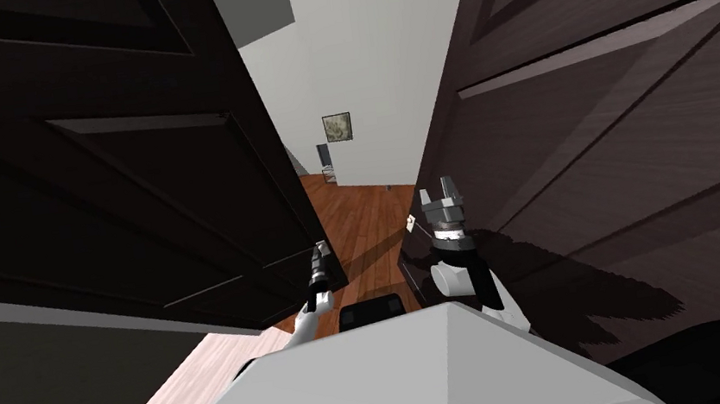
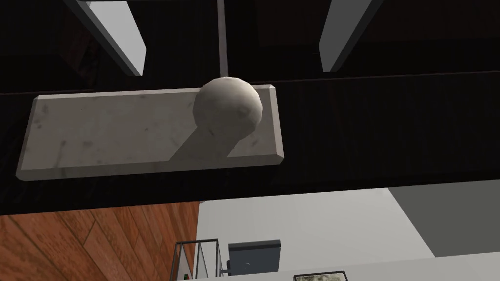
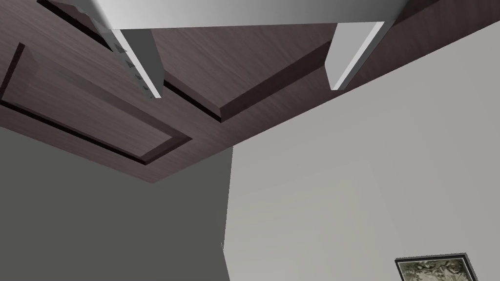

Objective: Push the door open

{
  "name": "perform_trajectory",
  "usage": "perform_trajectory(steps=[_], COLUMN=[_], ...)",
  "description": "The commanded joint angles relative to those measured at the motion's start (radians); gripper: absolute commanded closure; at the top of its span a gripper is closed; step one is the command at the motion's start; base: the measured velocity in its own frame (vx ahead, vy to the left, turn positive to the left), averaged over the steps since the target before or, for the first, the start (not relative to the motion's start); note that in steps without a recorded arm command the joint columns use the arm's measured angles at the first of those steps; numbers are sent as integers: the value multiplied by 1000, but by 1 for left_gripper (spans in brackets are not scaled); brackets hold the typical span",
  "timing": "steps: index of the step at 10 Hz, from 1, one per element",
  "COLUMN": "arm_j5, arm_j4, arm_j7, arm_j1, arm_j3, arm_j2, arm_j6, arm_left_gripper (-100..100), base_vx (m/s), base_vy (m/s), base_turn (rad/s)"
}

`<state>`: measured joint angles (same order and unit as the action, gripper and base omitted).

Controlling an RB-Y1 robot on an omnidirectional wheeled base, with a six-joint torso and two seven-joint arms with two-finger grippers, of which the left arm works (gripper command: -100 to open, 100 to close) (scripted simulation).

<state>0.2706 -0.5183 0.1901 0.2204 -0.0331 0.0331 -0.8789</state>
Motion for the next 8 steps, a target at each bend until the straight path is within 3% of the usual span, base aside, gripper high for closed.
perform_trajectory(steps=[1,2,3,4,8], arm_j5=[2,3,3,3,3], arm_j4=[3,4,10,10,10], arm_j7=[3,5,3,3,3], arm_j1=[-2,-4,-1,-1,-1], arm_j3=[-1,-2,-2,-2,-2], arm_j2=[-15,-29,-20,-20,-20], arm_j6=[-9,-14,-12,-12,-12], arm_left_gripper=[-100,-100,-100,100,100], base_vx=[243,223,78,-15,-17], base_vy=[34,40,16,-5,-3], base_turn=[-23,-10,5,-4,-1])
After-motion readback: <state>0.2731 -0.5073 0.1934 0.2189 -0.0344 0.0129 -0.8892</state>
